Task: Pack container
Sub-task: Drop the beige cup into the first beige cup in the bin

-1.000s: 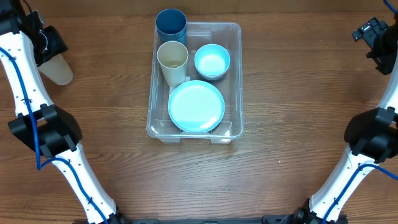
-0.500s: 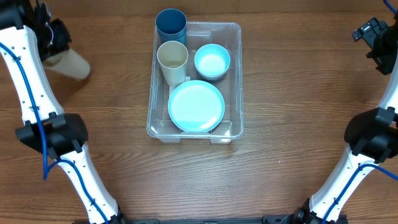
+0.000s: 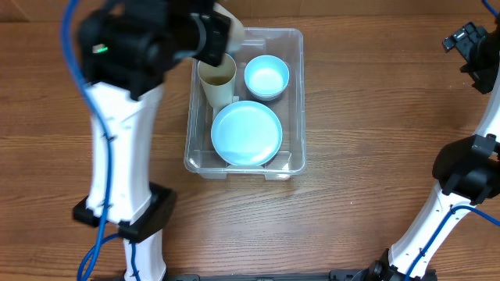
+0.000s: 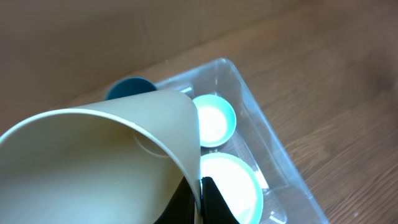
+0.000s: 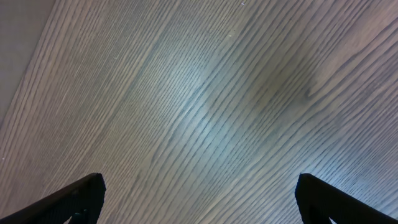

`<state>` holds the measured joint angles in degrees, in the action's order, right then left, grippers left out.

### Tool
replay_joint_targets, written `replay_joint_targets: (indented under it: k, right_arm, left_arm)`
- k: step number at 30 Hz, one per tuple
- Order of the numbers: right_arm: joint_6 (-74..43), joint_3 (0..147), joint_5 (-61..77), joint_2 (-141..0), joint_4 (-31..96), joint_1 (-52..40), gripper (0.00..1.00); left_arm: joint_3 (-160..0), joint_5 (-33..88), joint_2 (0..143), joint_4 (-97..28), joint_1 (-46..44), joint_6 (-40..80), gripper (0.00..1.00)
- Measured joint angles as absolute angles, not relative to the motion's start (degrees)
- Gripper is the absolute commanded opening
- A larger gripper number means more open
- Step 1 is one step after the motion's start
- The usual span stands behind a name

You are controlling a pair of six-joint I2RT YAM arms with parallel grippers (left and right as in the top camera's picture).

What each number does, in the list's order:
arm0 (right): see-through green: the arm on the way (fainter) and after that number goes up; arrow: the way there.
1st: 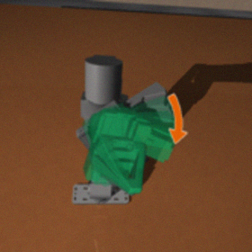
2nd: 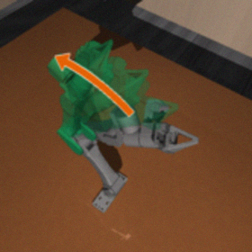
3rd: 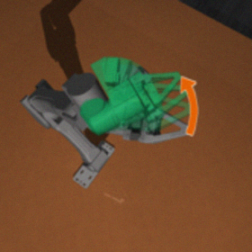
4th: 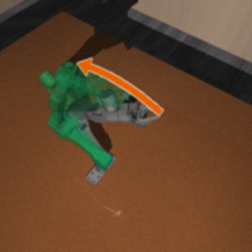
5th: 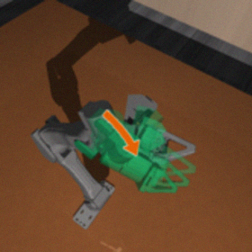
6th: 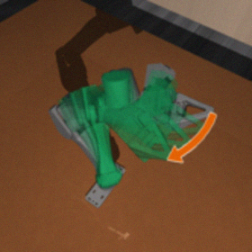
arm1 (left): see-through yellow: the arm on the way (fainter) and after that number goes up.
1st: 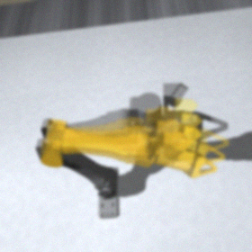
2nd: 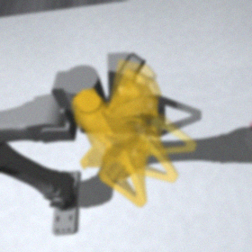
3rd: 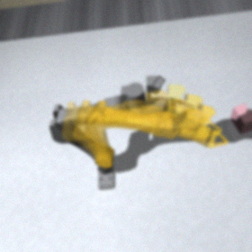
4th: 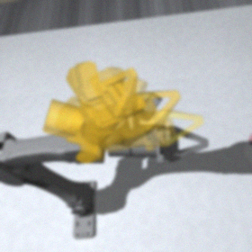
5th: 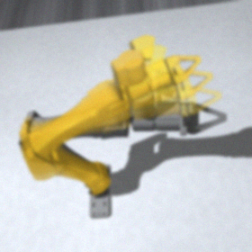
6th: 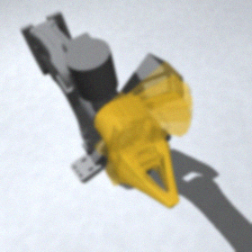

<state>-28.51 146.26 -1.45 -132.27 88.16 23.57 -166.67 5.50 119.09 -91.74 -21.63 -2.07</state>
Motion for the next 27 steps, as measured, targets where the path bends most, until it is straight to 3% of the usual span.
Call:
replay_joint_targets:
  k: [6,21,23,25,27]
  right_arm:
    - [-28.5,146.3,-1.5,-132.3,88.1,23.6,1.00]
    - [-28.5,146.3,-1.5,-132.3,88.2,23.6,1.00]
    - [-28.5,146.3,-1.5,-132.3,88.2,23.6,1.00]
    - [-28.5,146.3,-1.5,-132.3,88.1,23.6,1.00]
    - [-28.5,146.3,-1.5,-132.3,88.2,23.6,1.00]
  left_arm:
    - [-166.2,0.8,125.8,-92.9,-23.2,-3.0,0.04]
    - [-165.9,-2.2,126.1,-96.8,-23.2,0.3,0.04]
    - [-163.6,-2.2,126.1,-96.7,-23.2,1.1,0.12]
    - [-161.2,-2.2,126.1,-96.8,-23.2,1.3,0.35]
    - [-158.9,-2.9,126.1,-96.2,-23.2,1.8,0.50]
